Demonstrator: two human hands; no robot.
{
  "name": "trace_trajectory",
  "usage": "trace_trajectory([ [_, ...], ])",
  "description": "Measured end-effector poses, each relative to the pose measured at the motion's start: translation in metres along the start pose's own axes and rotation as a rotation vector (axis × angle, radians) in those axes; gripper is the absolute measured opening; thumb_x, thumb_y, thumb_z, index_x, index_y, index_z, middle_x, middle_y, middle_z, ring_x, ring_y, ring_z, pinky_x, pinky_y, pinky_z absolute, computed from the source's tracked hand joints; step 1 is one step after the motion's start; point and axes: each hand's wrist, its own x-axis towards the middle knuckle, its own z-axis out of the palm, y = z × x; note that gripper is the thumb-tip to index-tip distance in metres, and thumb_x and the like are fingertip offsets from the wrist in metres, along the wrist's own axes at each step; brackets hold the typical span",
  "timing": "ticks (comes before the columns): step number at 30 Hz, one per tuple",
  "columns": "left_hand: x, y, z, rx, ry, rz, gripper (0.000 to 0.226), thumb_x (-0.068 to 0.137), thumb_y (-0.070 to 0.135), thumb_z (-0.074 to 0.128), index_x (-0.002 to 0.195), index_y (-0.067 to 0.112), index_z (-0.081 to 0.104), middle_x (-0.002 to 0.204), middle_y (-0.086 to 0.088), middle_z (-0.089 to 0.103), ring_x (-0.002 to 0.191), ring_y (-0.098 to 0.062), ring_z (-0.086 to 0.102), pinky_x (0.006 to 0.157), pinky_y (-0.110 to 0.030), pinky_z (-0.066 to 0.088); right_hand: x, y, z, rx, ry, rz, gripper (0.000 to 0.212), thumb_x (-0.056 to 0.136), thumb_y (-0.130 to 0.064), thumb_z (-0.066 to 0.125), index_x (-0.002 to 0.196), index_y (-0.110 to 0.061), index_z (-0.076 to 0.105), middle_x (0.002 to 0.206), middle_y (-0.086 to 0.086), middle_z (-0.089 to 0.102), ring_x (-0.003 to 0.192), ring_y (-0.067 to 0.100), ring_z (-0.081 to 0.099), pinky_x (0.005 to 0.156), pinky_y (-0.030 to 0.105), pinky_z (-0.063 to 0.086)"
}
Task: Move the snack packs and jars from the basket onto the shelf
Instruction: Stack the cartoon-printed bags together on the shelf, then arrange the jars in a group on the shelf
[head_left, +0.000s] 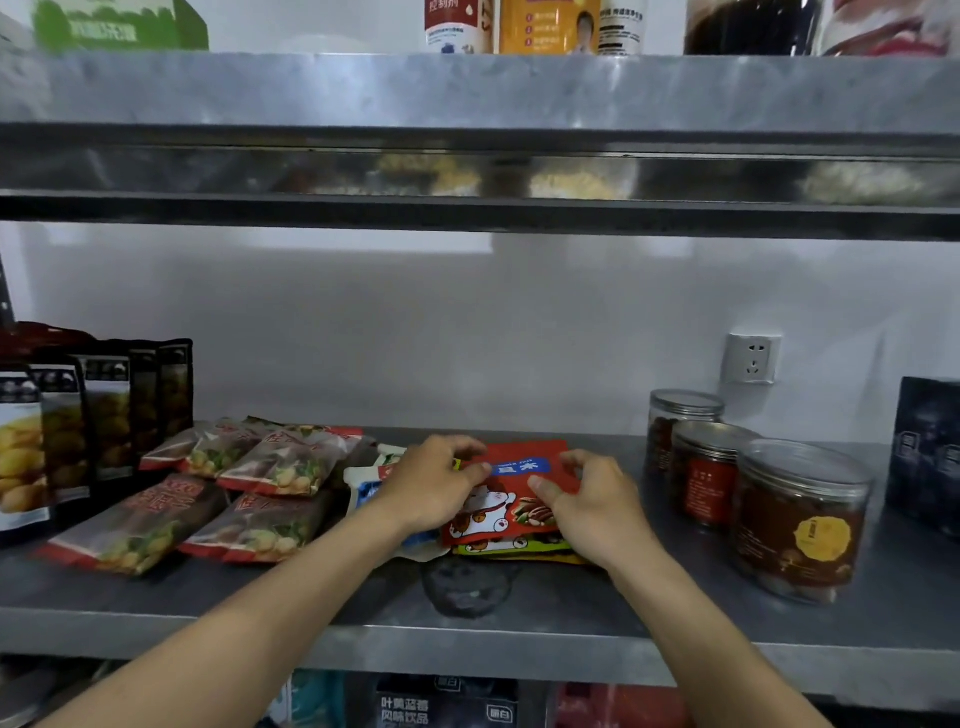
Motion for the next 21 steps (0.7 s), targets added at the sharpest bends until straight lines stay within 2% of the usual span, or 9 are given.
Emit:
trace_trajectory([
  [2,-0.001,0.003,-0.001,0.077,0.002,0.033,0.042,0.095,0.04,0.055,0.135,0.024,0.053,0.129,0.0,0.061,0.106,-0.013,0.062,0.08,-0.023,0.052,0.0,0.0,-0.006,-0.065,0.026,-0.064,0.055,0.091,-0.037,0.065,0.137,-0.012,0.052,0.138,0.009,0.051,0.128,0.023,0.047,0.106,0.031,0.039],
  [3,-0.002,0.005,-0.001,0.127,0.015,0.054,0.046,0.095,0.042,0.055,0.138,0.025,0.05,0.133,0.0,0.058,0.111,-0.014,0.06,0.082,-0.023,0.051,-0.001,-0.001,-0.01,-0.091,0.026,-0.092,0.056,0.092,-0.038,0.063,0.139,-0.011,0.049,0.141,0.009,0.049,0.13,0.023,0.045,0.105,0.03,0.037],
  [5,-0.004,0.007,-0.001,0.257,0.068,0.116,0.056,0.093,0.048,0.053,0.145,0.03,0.04,0.149,0.0,0.042,0.132,-0.02,0.042,0.102,-0.034,0.043,-0.005,-0.003,-0.02,-0.15,0.012,-0.15,0.065,0.093,-0.044,0.059,0.146,-0.015,0.039,0.153,0.009,0.035,0.141,0.024,0.032,0.111,0.031,0.031],
  [7,-0.008,0.015,-0.001,0.329,0.099,0.192,0.064,0.092,0.055,0.05,0.149,0.038,0.028,0.159,0.002,0.022,0.146,-0.022,0.019,0.117,-0.044,0.023,-0.011,-0.004,-0.033,-0.242,0.017,-0.217,0.077,0.091,-0.053,0.056,0.153,-0.022,0.024,0.161,0.006,0.016,0.148,0.023,0.015,0.117,0.035,0.019],
  [9,-0.012,0.029,0.0,0.329,0.095,0.257,0.067,0.091,0.058,0.048,0.15,0.043,0.02,0.162,0.005,0.009,0.149,-0.021,0.008,0.12,-0.044,0.012,-0.017,-0.004,-0.05,-0.315,0.052,-0.271,0.084,0.088,-0.061,0.054,0.155,-0.029,0.015,0.163,0.002,0.007,0.15,0.021,0.007,0.121,0.038,0.015],
  [11,-0.015,0.046,0.005,0.302,0.074,0.307,0.067,0.091,0.06,0.046,0.15,0.045,0.016,0.162,0.007,0.003,0.149,-0.021,0.003,0.121,-0.045,0.009,-0.023,-0.006,-0.071,-0.347,0.096,-0.283,0.088,0.085,-0.065,0.054,0.154,-0.034,0.01,0.164,-0.001,0.004,0.15,0.02,0.005,0.121,0.041,0.016],
  [16,-0.016,0.077,0.027,0.275,0.02,0.356,0.07,0.091,0.06,0.047,0.151,0.045,0.012,0.162,0.008,-0.002,0.149,-0.019,-0.001,0.121,-0.047,0.008,-0.034,0.002,-0.115,-0.36,0.152,-0.223,0.089,0.083,-0.063,0.058,0.153,-0.038,0.01,0.163,-0.005,0.008,0.15,0.019,0.009,0.12,0.04,0.017],
  [21,-0.006,0.107,0.051,0.249,-0.013,0.36,0.069,0.092,0.056,0.049,0.151,0.043,0.015,0.163,0.005,0.005,0.149,-0.02,0.006,0.121,-0.043,0.011,-0.024,0.028,-0.167,-0.243,0.201,-0.183,0.084,0.082,-0.056,0.065,0.152,-0.028,0.027,0.157,-0.001,0.031,0.144,0.02,0.029,0.115,0.035,0.026],
])
